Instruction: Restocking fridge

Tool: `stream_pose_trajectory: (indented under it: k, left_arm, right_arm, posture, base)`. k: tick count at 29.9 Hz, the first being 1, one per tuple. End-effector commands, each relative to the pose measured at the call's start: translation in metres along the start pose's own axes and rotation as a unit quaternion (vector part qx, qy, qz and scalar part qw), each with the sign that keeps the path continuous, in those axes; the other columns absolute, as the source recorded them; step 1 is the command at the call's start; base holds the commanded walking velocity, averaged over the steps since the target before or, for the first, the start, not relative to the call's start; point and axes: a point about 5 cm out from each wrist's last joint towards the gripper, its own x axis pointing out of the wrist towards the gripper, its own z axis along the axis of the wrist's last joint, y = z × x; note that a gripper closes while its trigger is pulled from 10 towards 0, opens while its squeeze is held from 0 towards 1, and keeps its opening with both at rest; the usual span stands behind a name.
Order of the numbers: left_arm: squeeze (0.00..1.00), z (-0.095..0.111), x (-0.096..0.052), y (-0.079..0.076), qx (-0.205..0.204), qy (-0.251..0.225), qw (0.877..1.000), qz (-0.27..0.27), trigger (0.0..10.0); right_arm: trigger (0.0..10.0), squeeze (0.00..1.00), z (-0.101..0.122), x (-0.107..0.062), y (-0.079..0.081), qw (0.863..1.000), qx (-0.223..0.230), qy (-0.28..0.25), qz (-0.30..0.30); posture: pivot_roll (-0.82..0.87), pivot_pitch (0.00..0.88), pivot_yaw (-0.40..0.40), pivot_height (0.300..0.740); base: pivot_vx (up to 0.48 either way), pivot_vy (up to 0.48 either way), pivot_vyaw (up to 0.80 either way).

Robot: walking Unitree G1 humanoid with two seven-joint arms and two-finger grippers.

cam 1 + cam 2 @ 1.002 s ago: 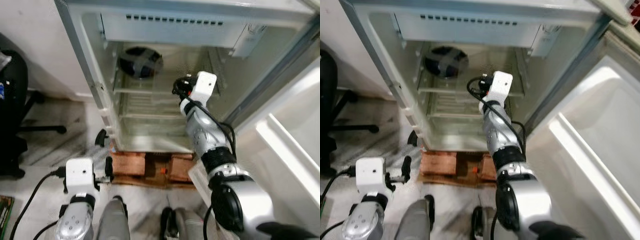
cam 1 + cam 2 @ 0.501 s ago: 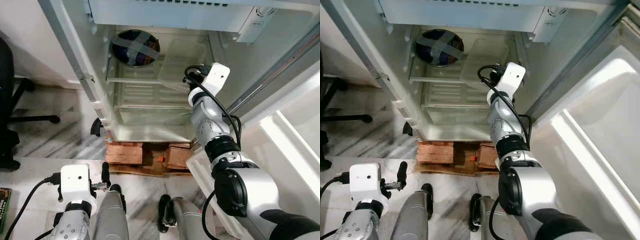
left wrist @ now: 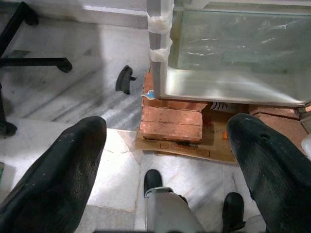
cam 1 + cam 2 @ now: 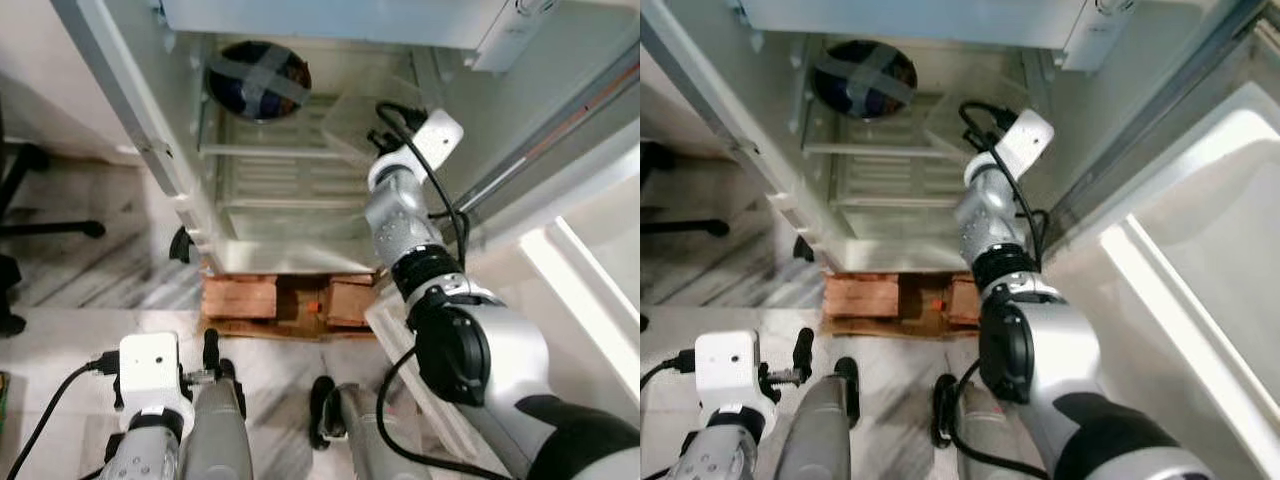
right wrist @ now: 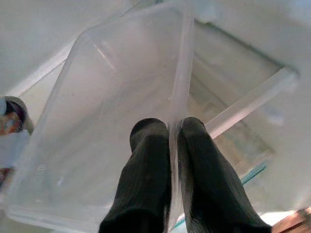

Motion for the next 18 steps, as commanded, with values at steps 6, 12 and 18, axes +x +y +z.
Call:
stream_pose_trajectory:
  k: [6, 12, 18]
  left_arm:
    - [0.00, -0.004, -0.003, -0.001, -0.001, 0.018, 1.000, 0.010, 10.0]
    - [0.00, -0.003, 0.003, 0.000, -0.006, 0.017, 1.000, 0.015, 10.0]
    - [0.00, 0.001, 0.012, 0.000, -0.005, 0.004, 1.000, 0.018, 10.0]
  right_arm:
    - [10.0, 1.00, -0.024, -0.006, 0.006, 0.994, 0.080, 0.070, -0.008]
    - [10.0, 1.00, -0.031, -0.009, 0.013, 0.987, 0.124, 0.096, 0.023]
    - [10.0, 1.00, -0.026, -0.006, 0.010, 0.985, 0.135, 0.089, 0.061]
  posture:
    - [0.33, 0.415, -0.140, 0.740]
    - [0.32, 0.404, -0.147, 0.740]
    - [0.31, 0.374, -0.149, 0.740]
  base:
    - [0.000, 0.000, 0.00]
    - [0.000, 0.000, 0.00]
    - [0.000, 0.000, 0.00]
